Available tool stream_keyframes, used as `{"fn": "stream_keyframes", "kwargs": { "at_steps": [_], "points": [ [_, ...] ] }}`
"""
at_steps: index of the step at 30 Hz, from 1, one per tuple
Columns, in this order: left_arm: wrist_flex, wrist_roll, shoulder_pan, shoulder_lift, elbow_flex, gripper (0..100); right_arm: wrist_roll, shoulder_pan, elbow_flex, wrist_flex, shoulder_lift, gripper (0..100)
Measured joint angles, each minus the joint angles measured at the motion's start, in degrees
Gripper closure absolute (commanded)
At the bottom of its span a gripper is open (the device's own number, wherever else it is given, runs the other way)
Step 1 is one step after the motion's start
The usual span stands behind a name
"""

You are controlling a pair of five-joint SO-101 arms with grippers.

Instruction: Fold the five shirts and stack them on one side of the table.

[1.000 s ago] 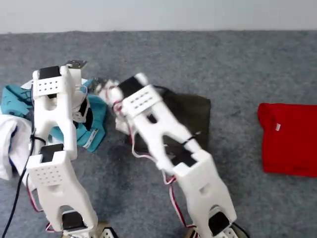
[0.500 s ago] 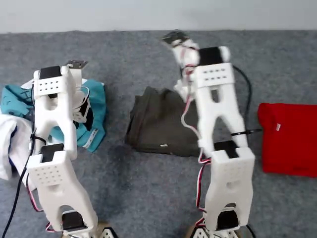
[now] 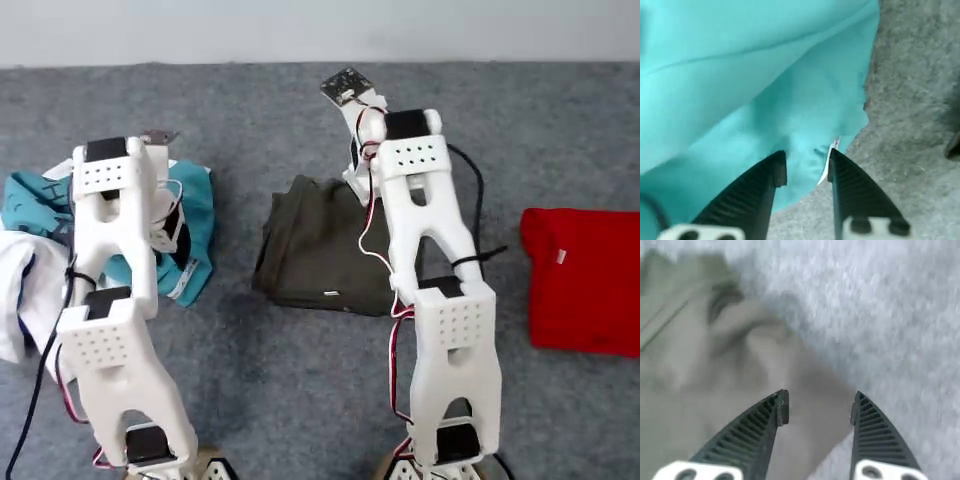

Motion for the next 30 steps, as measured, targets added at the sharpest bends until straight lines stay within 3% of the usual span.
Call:
{"fn": "stream_keyframes", "kwargs": {
  "at_steps": [19,25,30],
  "points": [
    [0.0,0.0,-0.1,5.2,0.0,85,-0.3,-14.0,-5.1,-10.2,5.4,78.6],
    [0.0,0.0,-0.1,5.2,0.0,85,-0.3,-14.3,-5.2,-18.0,12.5,79.0],
    [0.0,0.0,-0.1,5.2,0.0,85,-0.3,-14.8,-9.7,-19.3,15.1,91.5]
  ]
}}
